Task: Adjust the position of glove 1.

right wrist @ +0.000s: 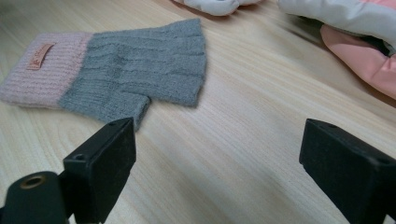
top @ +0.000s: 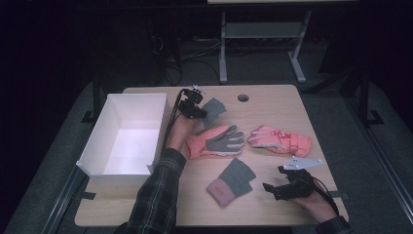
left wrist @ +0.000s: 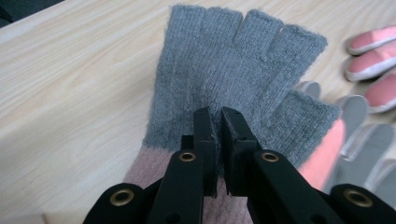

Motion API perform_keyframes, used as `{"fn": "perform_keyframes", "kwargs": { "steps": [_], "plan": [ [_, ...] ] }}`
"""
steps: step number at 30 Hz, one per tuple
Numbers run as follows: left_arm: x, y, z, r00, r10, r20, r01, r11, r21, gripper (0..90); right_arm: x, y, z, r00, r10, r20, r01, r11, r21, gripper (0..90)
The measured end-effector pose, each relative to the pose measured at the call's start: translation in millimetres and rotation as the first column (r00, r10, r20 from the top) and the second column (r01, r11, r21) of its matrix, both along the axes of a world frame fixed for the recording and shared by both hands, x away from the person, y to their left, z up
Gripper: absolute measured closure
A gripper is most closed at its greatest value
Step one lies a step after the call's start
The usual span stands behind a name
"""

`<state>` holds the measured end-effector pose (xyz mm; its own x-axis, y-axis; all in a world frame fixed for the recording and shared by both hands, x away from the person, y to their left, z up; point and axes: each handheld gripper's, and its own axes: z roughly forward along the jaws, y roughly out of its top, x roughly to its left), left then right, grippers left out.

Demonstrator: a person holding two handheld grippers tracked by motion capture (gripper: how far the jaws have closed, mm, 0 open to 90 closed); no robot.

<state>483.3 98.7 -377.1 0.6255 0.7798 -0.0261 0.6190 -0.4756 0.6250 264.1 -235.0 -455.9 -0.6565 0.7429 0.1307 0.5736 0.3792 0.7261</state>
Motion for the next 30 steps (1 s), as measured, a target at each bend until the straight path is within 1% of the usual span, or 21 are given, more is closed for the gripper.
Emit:
{"fn": "perform_keyframes", "kwargs": {
  "steps": [1, 3, 4, 5, 6, 7, 10, 11, 13, 14, 16, 17, 18, 19, 20, 21, 24, 27, 28, 29, 30],
  "plan": [
    [0.0, 0.0, 0.0, 1.0000, 0.000, 0.000, 0.000, 1.0000, 0.000, 85.2, 0.0, 0.0, 0.0, 1.0000, 0.000, 0.000, 0.000, 1.000, 0.000, 10.5],
    [-5.8, 0.7, 8.1, 1.0000, 0.001, 0.007, -0.001, 0.9999, -0.014, 85.3, -0.3, 0.4, 0.3, 1.0000, -0.001, 0.005, 0.001, 1.000, -0.003, 10.6],
    [-5.8, 0.7, 8.1, 1.0000, 0.001, 0.007, -0.001, 0.9999, -0.014, 85.2, -0.3, 0.4, 0.3, 1.0000, -0.001, 0.005, 0.001, 1.000, -0.003, 10.6],
    [-9.2, 0.8, 12.0, 0.9999, -0.007, 0.013, 0.007, 0.9998, -0.021, 85.2, -0.2, 0.3, 0.2, 1.0000, 0.000, 0.005, 0.000, 1.000, -0.003, 10.6],
    [-14.0, 1.3, 16.6, 0.9998, -0.017, 0.012, 0.017, 0.9996, -0.023, 85.3, 0.1, 0.2, -0.2, 1.0000, 0.000, -0.003, 0.000, 1.000, -0.004, 10.5],
    [-14.0, 1.3, 16.6, 0.9998, -0.017, 0.012, 0.017, 0.9996, -0.023, 85.3, 0.2, 0.1, -0.2, 1.0000, -0.001, -0.004, 0.001, 1.000, -0.005, 10.5],
    [-23.5, 0.4, 22.4, 0.9996, -0.028, -0.002, 0.028, 0.9989, -0.037, 85.3, 0.2, 0.2, -0.2, 1.0000, -0.002, -0.004, 0.002, 1.000, -0.004, 10.5],
    [-30.6, 0.2, 26.4, 0.9987, -0.050, -0.005, 0.050, 0.9978, -0.043, 85.3, 0.0, 0.5, -0.2, 1.0000, -0.001, -0.006, 0.001, 1.000, -0.003, 10.6],
    [-34.0, -0.6, 27.3, 0.9987, -0.050, -0.009, 0.050, 0.9974, -0.051, 85.3, 0.0, 0.6, -0.4, 1.0000, 0.000, -0.005, 0.000, 1.000, -0.003, 10.5],
    [-44.2, -2.6, 30.3, 0.9969, -0.078, -0.011, 0.078, 0.9957, -0.051, 85.2, 0.0, 0.7, -0.6, 1.0000, 0.002, -0.002, -0.002, 1.000, -0.004, 10.5],
    [-53.8, -4.4, 32.1, 0.9952, -0.098, -0.010, 0.097, 0.9943, -0.044, 85.2, -0.1, 0.9, -0.5, 1.0000, 0.001, -0.005, -0.001, 1.000, -0.003, 10.5],
    [-53.8, -4.4, 32.1, 0.9952, -0.098, -0.010, 0.097, 0.9943, -0.044, 85.2, -0.1, 0.9, -0.5, 1.0000, 0.001, -0.005, -0.001, 1.000, -0.003, 10.5],
    [-62.2, -5.9, 32.8, 0.9929, -0.119, -0.011, 0.118, 0.9924, -0.034, 85.2, 0.1, 0.8, -0.8, 1.0000, 0.002, -0.003, -0.002, 1.000, -0.006, 10.5],
    [-62.2, -5.9, 32.8, 0.9929, -0.119, -0.011, 0.118, 0.9924, -0.034, 85.2, 0.1, 0.8, -0.8, 1.0000, 0.002, -0.003, -0.002, 1.000, -0.006, 10.5],
    [-72.9, -7.0, 32.1, 0.9900, -0.141, -0.014, 0.140, 0.9894, -0.037, 85.2, 0.1, 0.9, -0.9, 1.0000, 0.003, -0.002, -0.003, 1.000, -0.007, 10.5],
    [-72.9, -7.0, 32.1, 0.9900, -0.141, -0.014, 0.140, 0.9894, -0.037, 85.2, 0.1, 0.9, -0.9, 1.0000, 0.003, -0.002, -0.003, 1.000, -0.007, 10.5],
    [-87.0, -7.8, 29.2, 0.9865, -0.163, -0.019, 0.162, 0.9857, -0.047, 85.2, 0.2, 1.0, -1.1, 1.0000, 0.001, -0.002, -0.001, 1.000, -0.008, 10.5],
    [-101.0, -9.0, 25.3, 0.9821, -0.186, -0.029, 0.185, 0.9814, -0.052, 85.2, 0.1, 0.9, -1.2, 1.0000, 0.000, -0.003, 0.000, 1.000, -0.010, 10.5],
    [-109.2, -10.3, 22.5, 0.9784, -0.204, -0.036, 0.201, 0.9778, -0.058, 85.2, 0.3, 0.7, -1.2, 1.0000, 0.001, -0.002, -0.001, 1.000, -0.012, 10.5],
    [-109.2, -10.3, 22.5, 0.9784, -0.204, -0.036, 0.201, 0.9778, -0.058, 85.2, 0.3, 0.7, -1.2, 1.0000, 0.001, -0.002, -0.001, 1.000, -0.012, 10.5],
    [-115.2, -11.8, 21.0, 0.9754, -0.216, -0.042, 0.214, 0.9755, -0.049, 85.2, 0.7, 0.6, -1.5, 1.0000, 0.000, -0.003, 0.000, 1.000, -0.013, 10.5]
  ]
}}
